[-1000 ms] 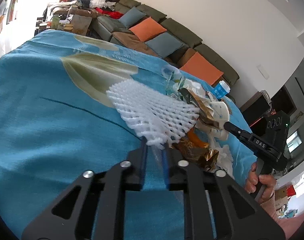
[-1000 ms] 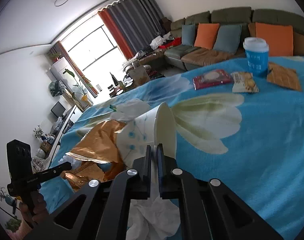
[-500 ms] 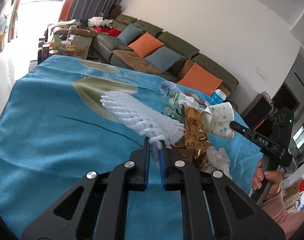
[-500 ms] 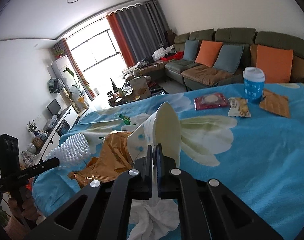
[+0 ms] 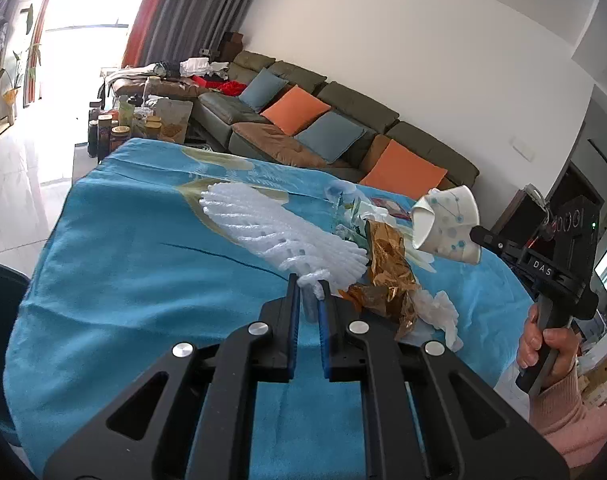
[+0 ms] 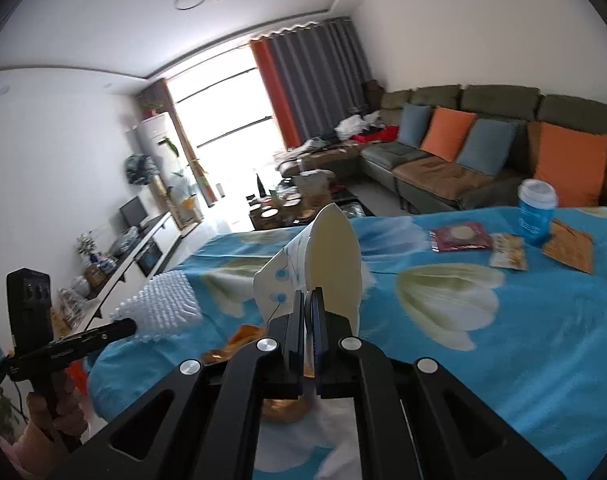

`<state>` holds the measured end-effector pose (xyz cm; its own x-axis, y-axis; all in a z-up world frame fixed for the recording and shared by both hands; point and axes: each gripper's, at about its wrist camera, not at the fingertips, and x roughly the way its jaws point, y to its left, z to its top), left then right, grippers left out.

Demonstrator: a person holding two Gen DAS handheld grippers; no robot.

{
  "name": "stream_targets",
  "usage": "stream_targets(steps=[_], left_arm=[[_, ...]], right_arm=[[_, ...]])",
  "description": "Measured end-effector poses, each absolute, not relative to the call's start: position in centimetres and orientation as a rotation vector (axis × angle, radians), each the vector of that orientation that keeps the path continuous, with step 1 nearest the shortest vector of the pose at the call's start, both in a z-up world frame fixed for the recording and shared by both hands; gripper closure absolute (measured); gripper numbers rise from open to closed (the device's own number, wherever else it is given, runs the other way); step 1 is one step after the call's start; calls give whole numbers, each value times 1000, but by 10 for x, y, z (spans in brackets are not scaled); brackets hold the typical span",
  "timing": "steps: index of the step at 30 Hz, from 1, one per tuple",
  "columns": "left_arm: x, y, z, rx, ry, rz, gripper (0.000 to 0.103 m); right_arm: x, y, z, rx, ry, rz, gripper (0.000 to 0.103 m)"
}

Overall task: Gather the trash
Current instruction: 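Carry the foam net and paper cup over the teal bin with both tools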

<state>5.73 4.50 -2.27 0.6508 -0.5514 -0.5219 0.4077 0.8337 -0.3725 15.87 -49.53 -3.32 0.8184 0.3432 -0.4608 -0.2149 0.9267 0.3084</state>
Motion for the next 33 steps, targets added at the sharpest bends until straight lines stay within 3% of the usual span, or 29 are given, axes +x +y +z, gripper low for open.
stream_targets(steps=[33], left_arm=[[-14,184,-9,-274,579,-253,94]], right_arm=[[196,-289,-38,150,658,796,100]])
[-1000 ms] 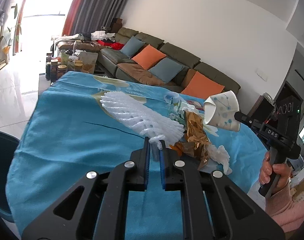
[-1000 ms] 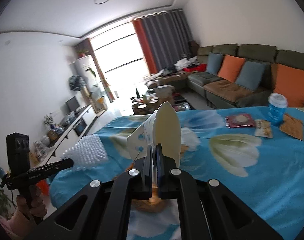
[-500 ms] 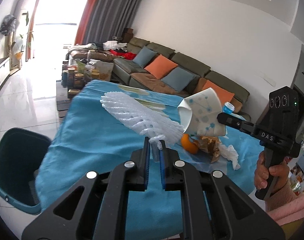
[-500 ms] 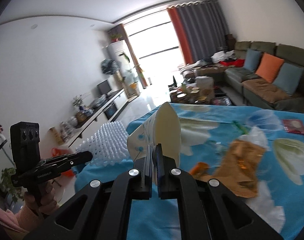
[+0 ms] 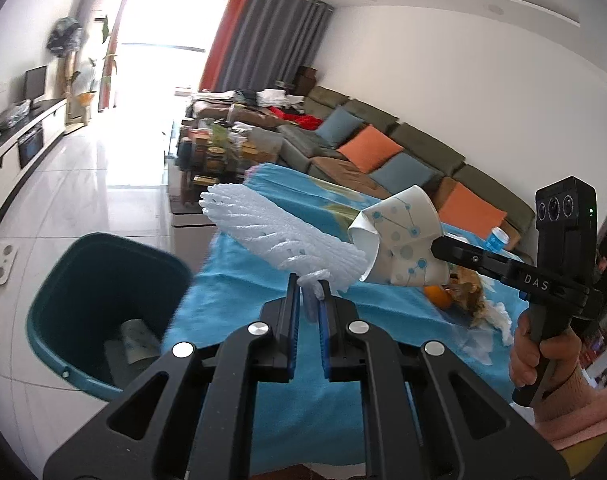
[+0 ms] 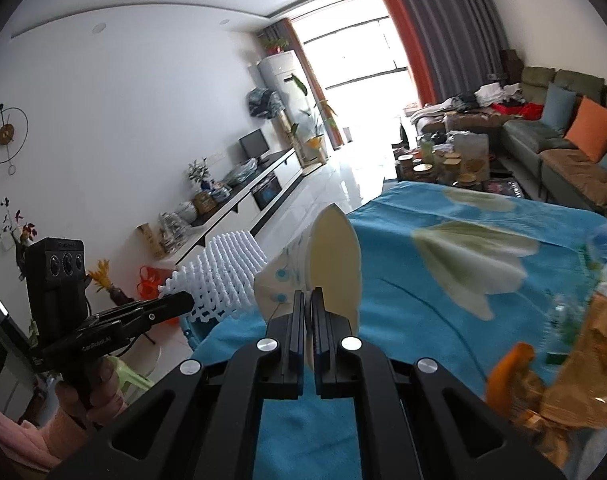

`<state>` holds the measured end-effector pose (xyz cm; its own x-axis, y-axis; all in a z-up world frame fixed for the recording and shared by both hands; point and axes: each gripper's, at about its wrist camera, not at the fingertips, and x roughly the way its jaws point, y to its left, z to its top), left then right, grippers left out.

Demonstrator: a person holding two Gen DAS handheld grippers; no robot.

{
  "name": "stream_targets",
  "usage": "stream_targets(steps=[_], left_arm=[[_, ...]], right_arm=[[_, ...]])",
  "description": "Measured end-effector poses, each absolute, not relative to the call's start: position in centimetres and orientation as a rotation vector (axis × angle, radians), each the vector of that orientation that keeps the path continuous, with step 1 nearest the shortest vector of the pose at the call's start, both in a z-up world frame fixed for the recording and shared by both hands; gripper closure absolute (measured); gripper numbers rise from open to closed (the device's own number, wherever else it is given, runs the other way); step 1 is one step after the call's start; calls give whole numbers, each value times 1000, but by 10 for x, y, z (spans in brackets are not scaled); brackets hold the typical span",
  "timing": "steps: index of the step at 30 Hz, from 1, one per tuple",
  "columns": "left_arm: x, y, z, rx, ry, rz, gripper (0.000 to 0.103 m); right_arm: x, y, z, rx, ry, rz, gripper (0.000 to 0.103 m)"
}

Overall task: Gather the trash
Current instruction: 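Carry the foam net and paper cup over the teal bin with both tools, then open the left gripper over the bin while the right gripper releases the cup into it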

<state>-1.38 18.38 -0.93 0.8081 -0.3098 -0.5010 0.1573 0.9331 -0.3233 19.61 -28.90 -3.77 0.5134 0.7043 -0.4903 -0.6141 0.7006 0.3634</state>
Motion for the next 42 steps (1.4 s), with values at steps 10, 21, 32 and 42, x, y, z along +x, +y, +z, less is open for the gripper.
stream_targets(steps=[10,21,32,42], left_arm=[[-25,232,-13,-300,576,-132,94],[-32,273,-28,-330,607,-31,94],[-25,302,-56,-370,666,48,94],[-16,311,-80,-390,729,93,94]], right_arm=[[208,-235,-40,120,697,891,100],[220,-179,-41,74,731,974,100],[236,-132,-54,33,790,1006,100],[246,-91,-72,-19,854,1009,100]])
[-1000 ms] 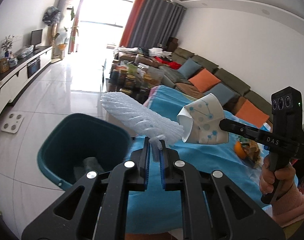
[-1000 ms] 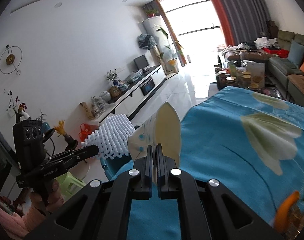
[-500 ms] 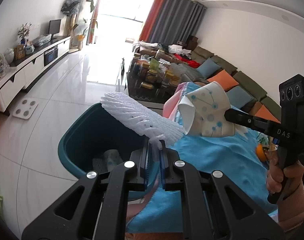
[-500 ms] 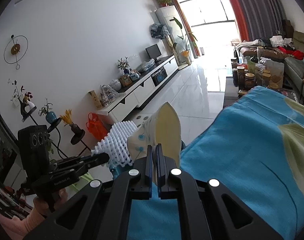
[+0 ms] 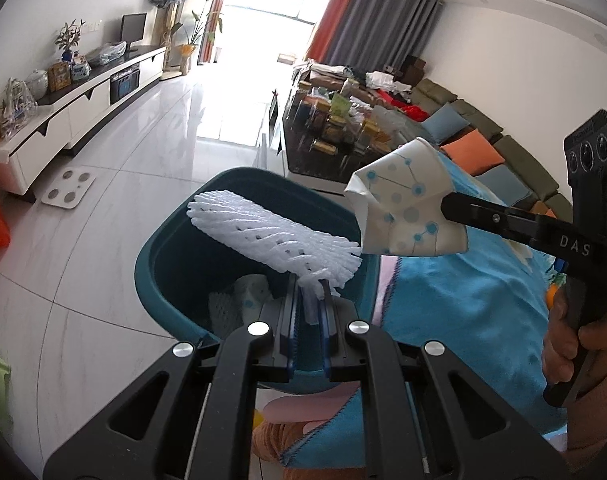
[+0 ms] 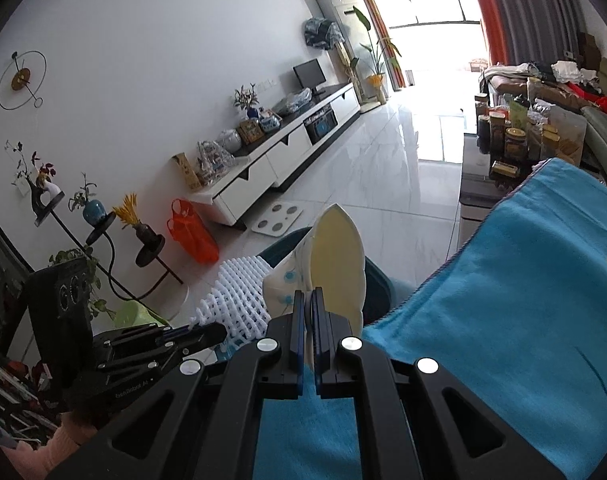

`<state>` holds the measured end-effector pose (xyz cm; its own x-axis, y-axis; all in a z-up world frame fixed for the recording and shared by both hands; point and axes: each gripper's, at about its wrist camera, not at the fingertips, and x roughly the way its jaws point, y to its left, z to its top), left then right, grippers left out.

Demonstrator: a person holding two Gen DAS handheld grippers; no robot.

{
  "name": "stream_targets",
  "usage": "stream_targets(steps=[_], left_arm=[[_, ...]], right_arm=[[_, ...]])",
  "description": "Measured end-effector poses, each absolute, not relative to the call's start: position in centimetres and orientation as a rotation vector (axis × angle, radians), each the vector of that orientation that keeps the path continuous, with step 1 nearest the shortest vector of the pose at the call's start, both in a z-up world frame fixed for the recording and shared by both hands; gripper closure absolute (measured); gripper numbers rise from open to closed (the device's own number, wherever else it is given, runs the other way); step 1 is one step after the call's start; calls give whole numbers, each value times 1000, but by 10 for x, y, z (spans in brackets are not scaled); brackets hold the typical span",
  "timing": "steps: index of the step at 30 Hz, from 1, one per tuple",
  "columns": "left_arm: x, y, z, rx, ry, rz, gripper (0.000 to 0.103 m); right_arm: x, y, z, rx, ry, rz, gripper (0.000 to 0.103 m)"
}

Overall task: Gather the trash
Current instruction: 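Open the left gripper over the bin while the right gripper releases the cup into it, then grasp gold foil wrappers with the left gripper while the right gripper grasps another wrapper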

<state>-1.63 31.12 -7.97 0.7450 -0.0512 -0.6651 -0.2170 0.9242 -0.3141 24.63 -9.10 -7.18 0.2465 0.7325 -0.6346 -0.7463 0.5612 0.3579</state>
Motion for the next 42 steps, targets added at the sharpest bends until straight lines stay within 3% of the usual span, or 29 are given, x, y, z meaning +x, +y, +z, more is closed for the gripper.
stream_targets(steps=[14,18,28,36,42], left_arm=[[5,308,-97,-411,777,109,93],[10,313,-103,-425,784,120,73],[1,296,-86,-379,710,117,58],[-11,247,-46,-298,593,-33,41],[-2,174,-33,-238,574,-254,36]], right_arm=[[248,-54,-98,-89,943,1006,96],[250,-55,-98,-78,948,994,89],[243,-87,-85,-57,899,990,86],[219,-155,-50,-31,770,977,64],[204,-234,-38,19,717,875,58]])
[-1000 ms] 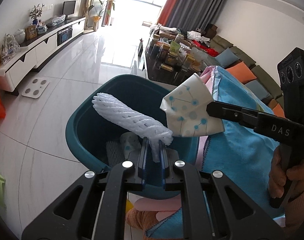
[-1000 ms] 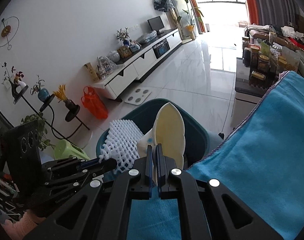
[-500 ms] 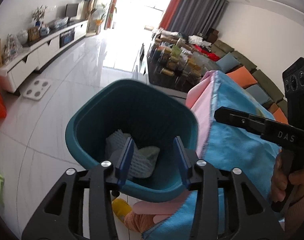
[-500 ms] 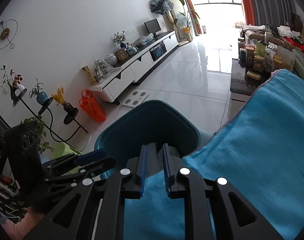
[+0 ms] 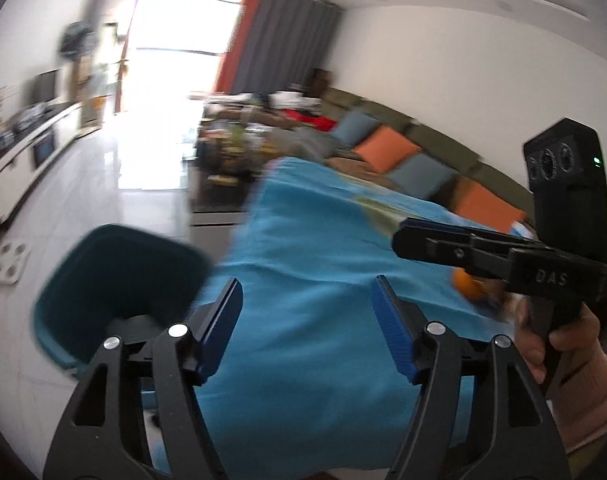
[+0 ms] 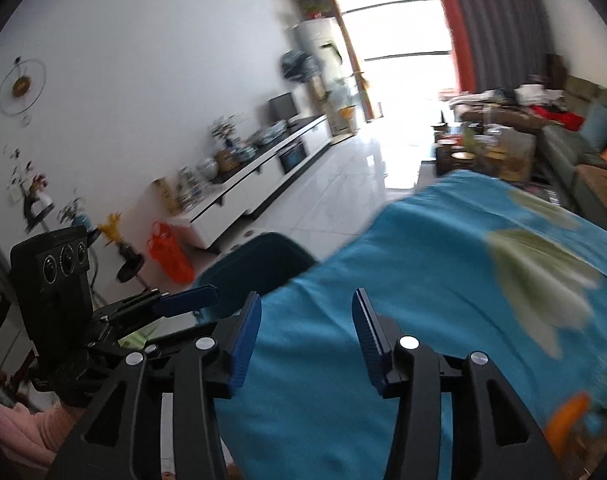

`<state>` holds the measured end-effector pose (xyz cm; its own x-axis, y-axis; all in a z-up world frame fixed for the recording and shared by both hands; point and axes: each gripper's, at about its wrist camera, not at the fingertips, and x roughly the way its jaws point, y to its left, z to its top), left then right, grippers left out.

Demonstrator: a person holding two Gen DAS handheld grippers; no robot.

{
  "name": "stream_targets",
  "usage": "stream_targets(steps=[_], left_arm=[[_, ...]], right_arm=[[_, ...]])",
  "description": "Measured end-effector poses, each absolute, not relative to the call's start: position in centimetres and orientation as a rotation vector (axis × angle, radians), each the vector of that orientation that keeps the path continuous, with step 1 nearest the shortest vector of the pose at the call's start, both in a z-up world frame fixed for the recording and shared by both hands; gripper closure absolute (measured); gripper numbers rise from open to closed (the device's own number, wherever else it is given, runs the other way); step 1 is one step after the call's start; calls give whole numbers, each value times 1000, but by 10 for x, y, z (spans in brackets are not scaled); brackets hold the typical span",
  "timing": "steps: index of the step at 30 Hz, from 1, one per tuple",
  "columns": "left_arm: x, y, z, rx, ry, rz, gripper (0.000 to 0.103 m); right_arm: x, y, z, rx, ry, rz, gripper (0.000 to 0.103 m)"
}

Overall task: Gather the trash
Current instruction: 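Grasp gold foil wrappers with the left gripper while the right gripper grasps another wrapper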

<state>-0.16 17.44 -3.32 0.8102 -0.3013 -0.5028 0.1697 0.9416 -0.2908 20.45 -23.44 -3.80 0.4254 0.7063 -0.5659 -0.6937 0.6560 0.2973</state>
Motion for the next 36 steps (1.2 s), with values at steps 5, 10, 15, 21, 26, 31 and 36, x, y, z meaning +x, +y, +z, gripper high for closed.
stream_targets(steps=[5,10,15,21,26,31,36], left_arm=[[14,106,-34,-189,600,-411,36],[25,47,-38,-153,629,-546,36],[30,-4,-45,-120,664,-659,38],[37,-48,-60,-97,733,-744,42],[47,-72,-66,-109,787,-785,45],[61,-86,-69,-127,840,-787,47],[75,-93,-72,-156,880,-782,58]], right_arm=[[197,-310,-35,72,689,726,58],[191,-373,-36,122,665,580,58],[190,-428,-44,177,661,443,58],[199,-469,-65,240,686,346,58],[209,-479,-82,280,731,326,57],[221,-481,-99,316,772,340,57],[222,-481,-105,330,788,365,57]])
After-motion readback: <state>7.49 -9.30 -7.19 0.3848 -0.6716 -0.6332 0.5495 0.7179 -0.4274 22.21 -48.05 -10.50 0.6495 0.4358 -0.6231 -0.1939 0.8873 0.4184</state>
